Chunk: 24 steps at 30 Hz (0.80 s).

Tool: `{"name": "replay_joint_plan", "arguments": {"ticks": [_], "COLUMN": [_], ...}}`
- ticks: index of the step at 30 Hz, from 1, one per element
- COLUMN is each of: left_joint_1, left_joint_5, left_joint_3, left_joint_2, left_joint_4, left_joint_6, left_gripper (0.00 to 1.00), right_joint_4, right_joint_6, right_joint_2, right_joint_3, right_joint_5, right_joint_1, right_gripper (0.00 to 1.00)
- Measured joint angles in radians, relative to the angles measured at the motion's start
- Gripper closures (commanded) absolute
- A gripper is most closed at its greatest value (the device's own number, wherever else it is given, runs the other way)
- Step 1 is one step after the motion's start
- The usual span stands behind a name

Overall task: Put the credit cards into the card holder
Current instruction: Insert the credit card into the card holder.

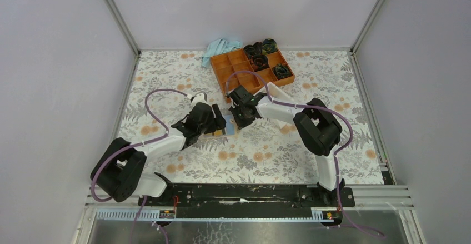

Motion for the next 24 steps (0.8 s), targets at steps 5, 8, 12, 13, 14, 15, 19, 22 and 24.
{"name": "replay_joint_plan", "arguments": {"ticks": [5,8,12,13,14,15,19,22,24], "left_joint_1": [0.000,0.000,0.000,0.000,0.000,0.000,0.000,0.000,0.000], "left_joint_5": [-0.018,-0.019,-0.019,-0.019,-0.018,-0.018,-0.013,-0.005,0.000], "left_joint_3": [-0.001,-0.005,-0.015,-0.016,-0.016,-0.016,-0.017,-0.017,-0.017], "left_joint_2": [-0.003,0.002,0.012,0.014,0.018,0.023,0.051,0.058,0.064], "left_joint_4": [0.001,0.003,0.008,0.008,0.011,0.014,0.038,0.059,0.069], "left_joint_6": [0.007,0.007,0.007,0.007,0.007,0.007,0.006,0.006,0.006], "left_gripper": [0.20,0.20,0.20,0.20,0.20,0.20,0.20,0.20,0.20], "right_joint_4": [0.000,0.000,0.000,0.000,0.000,0.000,0.000,0.000,0.000], "right_joint_6": [0.000,0.000,0.000,0.000,0.000,0.000,0.000,0.000,0.000], "right_joint_2": [0.000,0.000,0.000,0.000,0.000,0.000,0.000,0.000,0.000], "right_joint_3": [0.000,0.000,0.000,0.000,0.000,0.000,0.000,0.000,0.000], "right_joint_5": [0.000,0.000,0.000,0.000,0.000,0.000,0.000,0.000,-0.001], "right_joint_1": [0.000,0.000,0.000,0.000,0.000,0.000,0.000,0.000,0.000], "right_gripper": [1.00,1.00,1.00,1.00,1.00,1.00,1.00,1.00,1.00]}}
